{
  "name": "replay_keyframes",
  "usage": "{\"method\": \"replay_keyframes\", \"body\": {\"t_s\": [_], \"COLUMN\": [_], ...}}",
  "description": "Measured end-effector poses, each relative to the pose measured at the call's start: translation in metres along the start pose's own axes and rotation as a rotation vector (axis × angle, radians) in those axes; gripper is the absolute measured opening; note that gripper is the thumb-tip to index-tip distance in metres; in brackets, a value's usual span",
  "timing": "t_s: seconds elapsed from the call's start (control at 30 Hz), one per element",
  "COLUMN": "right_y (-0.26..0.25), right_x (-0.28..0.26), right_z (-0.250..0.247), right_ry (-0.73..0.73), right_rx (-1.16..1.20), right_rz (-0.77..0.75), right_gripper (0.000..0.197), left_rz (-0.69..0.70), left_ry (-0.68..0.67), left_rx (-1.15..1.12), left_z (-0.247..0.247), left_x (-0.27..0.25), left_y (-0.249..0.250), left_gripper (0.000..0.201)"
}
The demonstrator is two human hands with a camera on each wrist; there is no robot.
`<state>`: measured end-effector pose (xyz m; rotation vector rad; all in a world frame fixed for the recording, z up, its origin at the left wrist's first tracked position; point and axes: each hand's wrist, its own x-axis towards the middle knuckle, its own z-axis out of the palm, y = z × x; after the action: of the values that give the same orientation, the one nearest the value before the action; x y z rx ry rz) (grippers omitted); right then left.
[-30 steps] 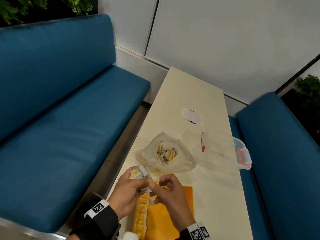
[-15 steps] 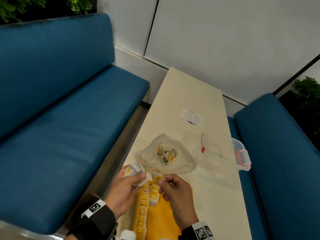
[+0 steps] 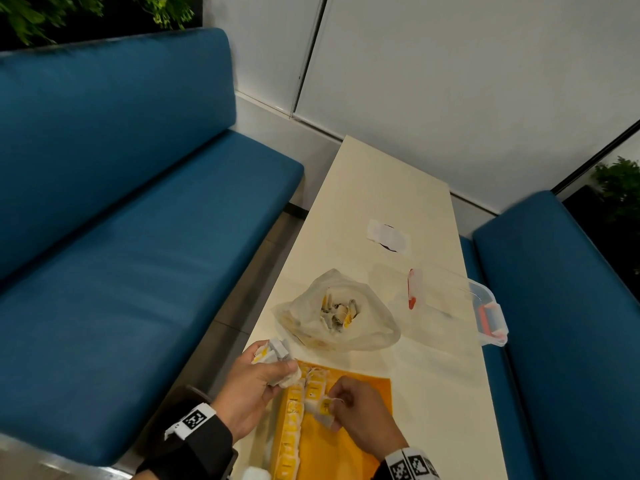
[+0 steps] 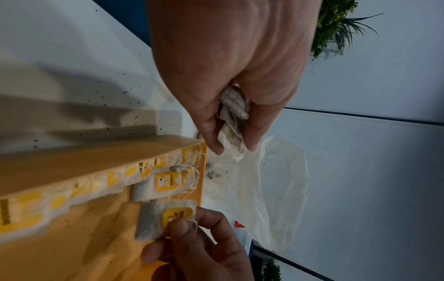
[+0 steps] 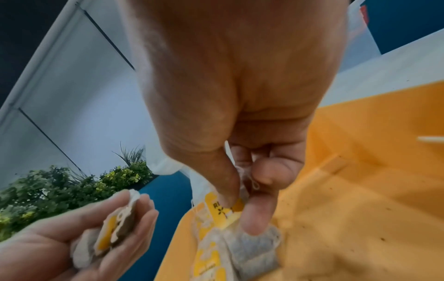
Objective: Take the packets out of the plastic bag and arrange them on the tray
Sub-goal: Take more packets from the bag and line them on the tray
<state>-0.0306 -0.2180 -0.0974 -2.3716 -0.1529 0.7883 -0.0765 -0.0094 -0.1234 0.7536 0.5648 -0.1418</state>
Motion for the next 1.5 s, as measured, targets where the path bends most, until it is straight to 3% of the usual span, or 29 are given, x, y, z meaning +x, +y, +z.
{"method": "replay_keyframes", "body": {"t_s": [0.17,0.3,0.63,1.1,1.2,1.37,1.5], "right_y": [0.01,0.012,0.019,0.009,-0.002,-0.02,-0.021], "right_x": [0.011,0.025,0.042,0.045,0.033,0.005,0.005], "right_z": [0.018,0.029,0.044,0.047,0.035,0.017,0.013], "right_ry": [-0.066,-0.022,0.17,0.268,0.361,0.333,0.293], "right_rx": [0.045,0.074,0.093,0.175,0.137,0.078,0.043], "right_rz": [0.113,0.184,0.194,0.222,0.091,-0.479,-0.552], "right_gripper": [0.011,0.018,0.019,0.014,0.022,0.037,0.031], "left_rz": [-0.031,-0.053,-0.077,-0.106,-0.107,-0.141,-0.186], "left_ry": [-0.004,0.004,0.005,0.034,0.018,-0.059,-0.106], "left_rx": [0.036,0.059,0.078,0.081,0.054,-0.011,-0.01], "left_z": [-0.002,-0.003,0.0,0.002,0.004,0.015,0.022], "left_x": [0.002,0.006,0.005,0.008,0.008,0.002,0.0], "left_y": [-0.005,-0.011,-0.01,-0.005,-0.001,0.008,0.011], "left_gripper": [0.051,0.051,0.044,0.039,0.038,0.034,0.035]}}
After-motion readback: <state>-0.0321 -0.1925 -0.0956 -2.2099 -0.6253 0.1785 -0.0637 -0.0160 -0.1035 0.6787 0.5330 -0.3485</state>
